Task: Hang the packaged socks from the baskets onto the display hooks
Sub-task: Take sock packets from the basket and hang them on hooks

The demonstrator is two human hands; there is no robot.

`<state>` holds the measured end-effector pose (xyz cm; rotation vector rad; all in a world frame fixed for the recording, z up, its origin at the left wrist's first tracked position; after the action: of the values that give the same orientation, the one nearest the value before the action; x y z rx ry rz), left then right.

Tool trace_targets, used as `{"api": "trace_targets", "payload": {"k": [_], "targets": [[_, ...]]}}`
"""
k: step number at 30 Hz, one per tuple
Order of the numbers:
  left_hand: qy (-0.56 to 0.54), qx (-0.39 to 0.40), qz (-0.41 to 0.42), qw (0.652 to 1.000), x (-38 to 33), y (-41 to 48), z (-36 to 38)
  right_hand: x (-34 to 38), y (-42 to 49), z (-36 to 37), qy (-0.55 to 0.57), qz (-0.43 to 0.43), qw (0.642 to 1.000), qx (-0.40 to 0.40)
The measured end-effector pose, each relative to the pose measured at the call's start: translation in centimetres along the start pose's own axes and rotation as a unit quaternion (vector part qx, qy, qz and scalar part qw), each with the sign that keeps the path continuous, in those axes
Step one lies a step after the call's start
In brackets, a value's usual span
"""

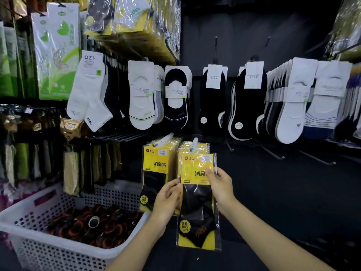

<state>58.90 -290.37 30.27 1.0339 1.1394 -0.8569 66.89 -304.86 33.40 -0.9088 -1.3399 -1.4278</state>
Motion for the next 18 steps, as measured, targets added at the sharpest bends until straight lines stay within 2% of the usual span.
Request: {"api": "trace_targets", "payload": {"k": [8, 14, 18], "targets": [[0.051, -0.038, 0.002, 0.998, 1.8, 2.3, -0.8, -1.8, 2.5, 1.8, -0.049, 0.012, 0.998, -0.042], [0.139, -0.032, 0.019, 0.99, 2.7, 4.9, -0.7, -3.8, 3.7, 1.7, -0.023, 0.071, 0.992, -0.098], [0.151, -0.021, 0.006, 0.988, 3.9, 5.1, -1.0, -5.2, 3.0, 0.3, -0.053, 0.082, 0.991, -0.093]]}}
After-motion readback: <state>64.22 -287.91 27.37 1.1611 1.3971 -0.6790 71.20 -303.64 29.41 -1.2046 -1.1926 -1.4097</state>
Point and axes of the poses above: each hand's wrist, its own y-axis towards the middle knuckle, its own z-axis out of the palm, x = y × z, the point moved 4 cm from there along y, towards the middle knuckle, and after that the axes turned 1 degree about y, right-handed, at the moved point
